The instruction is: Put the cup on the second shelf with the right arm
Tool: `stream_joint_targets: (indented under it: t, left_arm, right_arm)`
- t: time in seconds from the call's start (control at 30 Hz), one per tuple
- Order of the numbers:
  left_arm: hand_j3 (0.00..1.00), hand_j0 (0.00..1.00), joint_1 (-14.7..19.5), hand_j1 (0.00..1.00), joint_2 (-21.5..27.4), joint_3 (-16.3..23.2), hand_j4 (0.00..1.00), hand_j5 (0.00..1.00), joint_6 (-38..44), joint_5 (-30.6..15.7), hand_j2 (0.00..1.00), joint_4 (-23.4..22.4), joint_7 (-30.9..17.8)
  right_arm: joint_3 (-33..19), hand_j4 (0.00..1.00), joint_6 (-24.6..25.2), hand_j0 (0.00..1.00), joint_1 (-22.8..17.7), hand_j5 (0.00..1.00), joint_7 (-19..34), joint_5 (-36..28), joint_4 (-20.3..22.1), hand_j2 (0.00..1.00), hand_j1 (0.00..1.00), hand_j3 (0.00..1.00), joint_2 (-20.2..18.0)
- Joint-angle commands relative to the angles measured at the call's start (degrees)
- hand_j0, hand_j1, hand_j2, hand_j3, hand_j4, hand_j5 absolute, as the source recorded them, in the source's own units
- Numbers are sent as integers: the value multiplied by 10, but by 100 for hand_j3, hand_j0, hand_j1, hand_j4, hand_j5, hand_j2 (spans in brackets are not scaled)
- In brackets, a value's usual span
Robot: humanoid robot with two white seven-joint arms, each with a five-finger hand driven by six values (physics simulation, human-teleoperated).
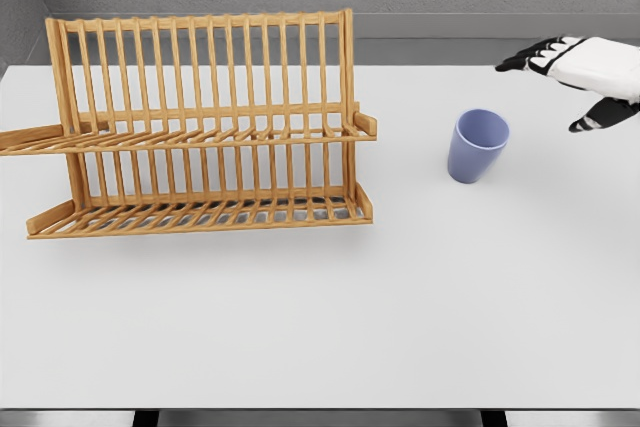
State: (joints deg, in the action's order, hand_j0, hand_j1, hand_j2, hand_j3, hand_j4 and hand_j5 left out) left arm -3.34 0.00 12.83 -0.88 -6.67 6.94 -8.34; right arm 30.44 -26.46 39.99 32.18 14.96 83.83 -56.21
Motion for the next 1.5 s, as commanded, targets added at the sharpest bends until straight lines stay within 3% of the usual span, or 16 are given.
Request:
stream_joint_targets:
  t: [0.0,0.2,0.4,0.8,1.1,1.47]
  left_arm:
    - [100,100,0,100,0,0,100,100,0,0,100,0,0]
    - [100,100,0,100,0,0,100,100,0,0,100,0,0]
    - [100,100,-1,100,0,0,100,100,0,0,100,0,0]
    - [100,100,0,100,0,0,100,100,0,0,100,0,0]
    - [100,100,0,100,0,0,100,100,0,0,100,0,0]
    - [100,100,0,100,0,0,100,100,0,0,100,0,0]
  right_arm:
    - [23,100,4,100,4,100,28,-2,-21,100,100,100,14]
    - [30,100,4,100,50,100,28,-1,-20,100,100,100,46]
    - [108,100,3,100,76,100,28,0,-23,100,100,100,57]
    - [164,100,-1,100,86,100,28,15,-62,100,100,100,80]
    - [169,100,1,100,104,100,28,22,-119,100,100,100,103]
    - [172,98,2,98,104,98,28,21,-122,98,98,98,110]
